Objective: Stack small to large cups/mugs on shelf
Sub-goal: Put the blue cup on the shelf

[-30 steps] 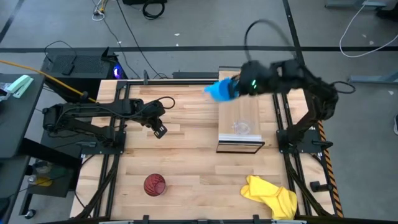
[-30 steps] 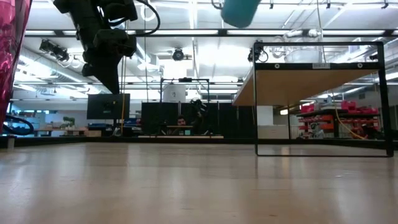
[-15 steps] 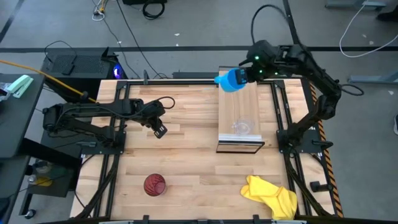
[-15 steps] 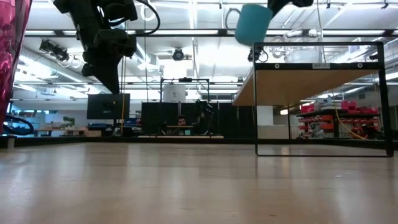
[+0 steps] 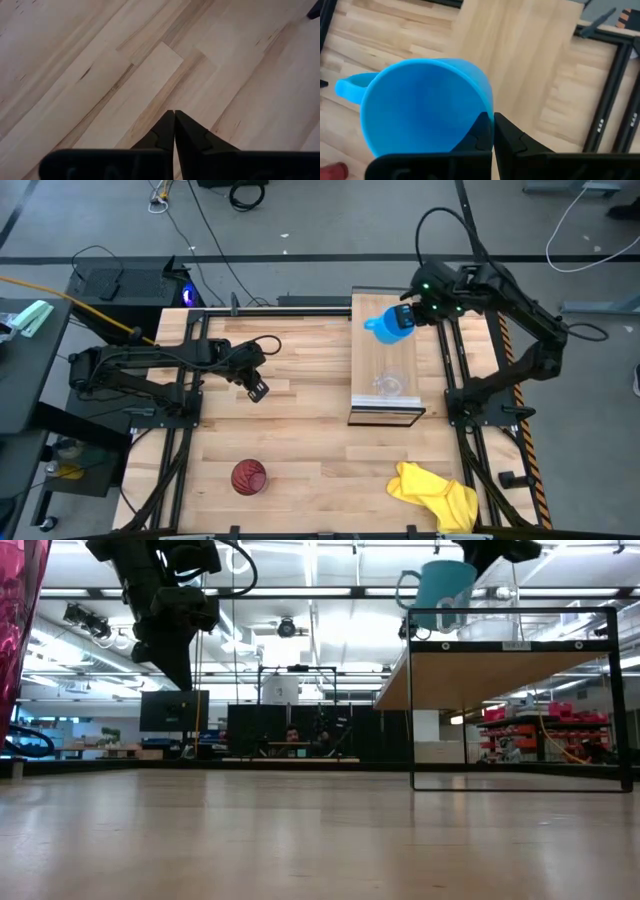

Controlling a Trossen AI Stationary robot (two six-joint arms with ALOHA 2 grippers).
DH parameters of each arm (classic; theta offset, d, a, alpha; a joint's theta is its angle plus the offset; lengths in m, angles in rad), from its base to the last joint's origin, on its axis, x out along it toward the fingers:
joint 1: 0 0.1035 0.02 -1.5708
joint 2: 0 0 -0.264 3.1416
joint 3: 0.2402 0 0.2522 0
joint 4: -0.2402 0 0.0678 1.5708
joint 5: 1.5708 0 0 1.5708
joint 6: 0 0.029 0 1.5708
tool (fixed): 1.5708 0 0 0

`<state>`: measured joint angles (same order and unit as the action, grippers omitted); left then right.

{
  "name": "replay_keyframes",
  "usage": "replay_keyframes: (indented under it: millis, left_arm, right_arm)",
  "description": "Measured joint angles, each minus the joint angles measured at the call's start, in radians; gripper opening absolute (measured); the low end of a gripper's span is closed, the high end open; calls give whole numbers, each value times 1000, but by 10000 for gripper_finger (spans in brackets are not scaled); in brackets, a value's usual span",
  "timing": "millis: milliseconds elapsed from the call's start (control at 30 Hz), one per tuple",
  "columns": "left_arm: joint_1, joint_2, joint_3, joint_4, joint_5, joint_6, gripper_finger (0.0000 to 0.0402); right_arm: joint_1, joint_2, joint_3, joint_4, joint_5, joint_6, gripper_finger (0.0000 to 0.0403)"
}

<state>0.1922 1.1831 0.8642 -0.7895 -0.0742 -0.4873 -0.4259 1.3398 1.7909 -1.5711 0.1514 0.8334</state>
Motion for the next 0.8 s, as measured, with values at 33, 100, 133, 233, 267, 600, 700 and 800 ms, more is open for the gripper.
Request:
replay_keyframes:
  millis: [33, 100, 133, 233, 267, 600, 700, 800]
  left_arm:
    - [0, 0, 0, 0, 0, 0, 22]
    - [0, 0, 0, 0, 0, 0, 24]
    - [0, 0, 0, 0, 0, 0, 24]
    - [0, 0, 0, 0, 0, 0, 18]
    - [0, 0, 0, 0, 0, 0, 16]
    - [0, 0, 0, 1, 0, -1, 20]
    - [0, 0, 0, 1, 0, -8, 27]
    - [0, 0, 0, 1, 0, -23, 27]
  right_arm:
    - [0, -12, -16, 0, 0, 6, 3]
    - [0, -31, -49, 0, -2, 14, 3]
    - [0, -37, -65, 0, -9, 21, 3]
    - [2, -43, -115, 0, -26, 24, 3]
    - [3, -41, -130, 1, -32, 23, 3]
    - [0, 49, -171, 1, -15, 2, 3]
    - [-15, 72, -171, 1, -14, 2, 3]
    - [-21, 90, -171, 1, -11, 2, 3]
